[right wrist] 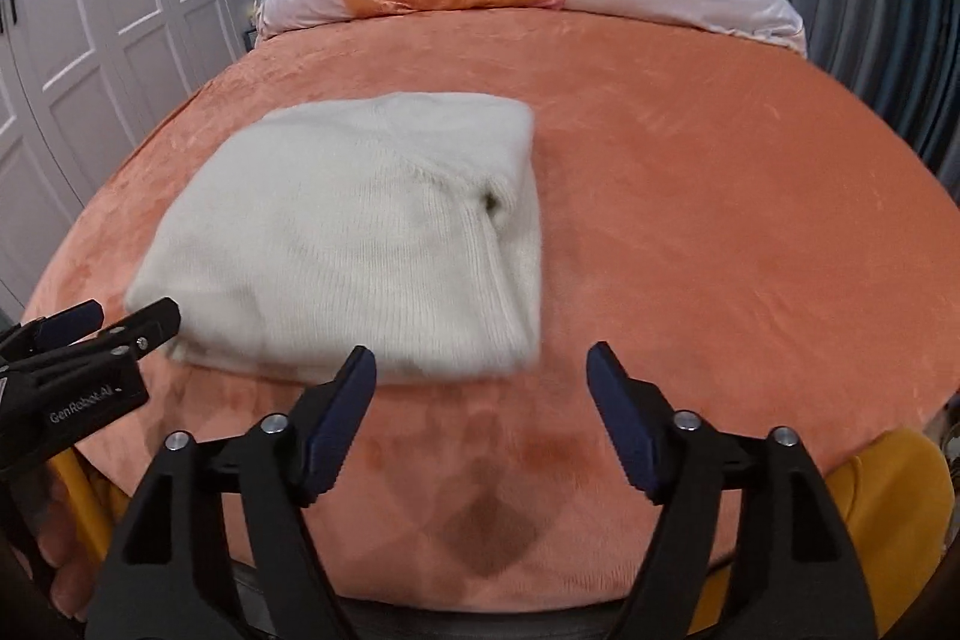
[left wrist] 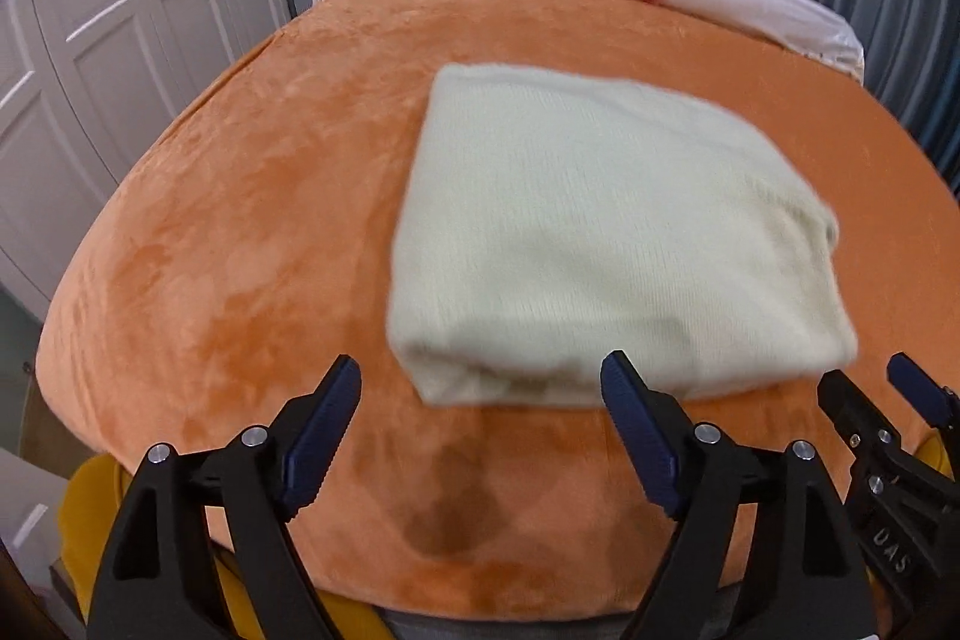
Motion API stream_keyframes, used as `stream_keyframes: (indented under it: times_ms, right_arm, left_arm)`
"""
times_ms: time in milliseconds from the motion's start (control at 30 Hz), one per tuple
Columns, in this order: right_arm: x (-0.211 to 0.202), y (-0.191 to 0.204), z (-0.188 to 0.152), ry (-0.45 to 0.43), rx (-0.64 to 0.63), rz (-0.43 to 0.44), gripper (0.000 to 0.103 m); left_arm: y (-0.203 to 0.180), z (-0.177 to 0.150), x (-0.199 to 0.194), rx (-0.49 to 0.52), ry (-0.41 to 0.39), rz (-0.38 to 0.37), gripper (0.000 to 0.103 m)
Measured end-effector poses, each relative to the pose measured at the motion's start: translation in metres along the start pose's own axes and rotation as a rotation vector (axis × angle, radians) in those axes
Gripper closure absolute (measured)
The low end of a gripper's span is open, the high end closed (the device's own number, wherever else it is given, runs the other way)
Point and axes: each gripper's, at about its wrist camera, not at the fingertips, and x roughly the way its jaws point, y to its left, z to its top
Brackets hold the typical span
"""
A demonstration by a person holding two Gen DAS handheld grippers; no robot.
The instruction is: Fold small clothes
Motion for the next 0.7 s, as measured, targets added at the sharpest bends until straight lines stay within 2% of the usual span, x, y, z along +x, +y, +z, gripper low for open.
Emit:
stream_keyframes:
  times_ms: [167,267,400,700]
  right_arm:
    - [0.007,0.001,-0.015,-0.031,-0.003,-0.052,0.017]
    - [0.013,0.004,-0.025,-0.014,-0.016,-0.059,0.016]
    - [0.022,0.007,-0.034,0.009,-0.033,-0.054,0.016]
    - [0.041,-0.001,-0.041,0.055,0.022,-0.047,0.015]
  left_arm:
    - [-0.014,-0.021,0.01,0.037,0.017,0.037,0.023]
    - [-0.018,-0.032,0.018,0.057,0.019,0.055,0.023]
    - [-0.013,-0.038,0.026,0.023,0.042,0.016,0.023]
    - [-0.016,-0.045,0.032,-0.006,0.003,0.029,0.016]
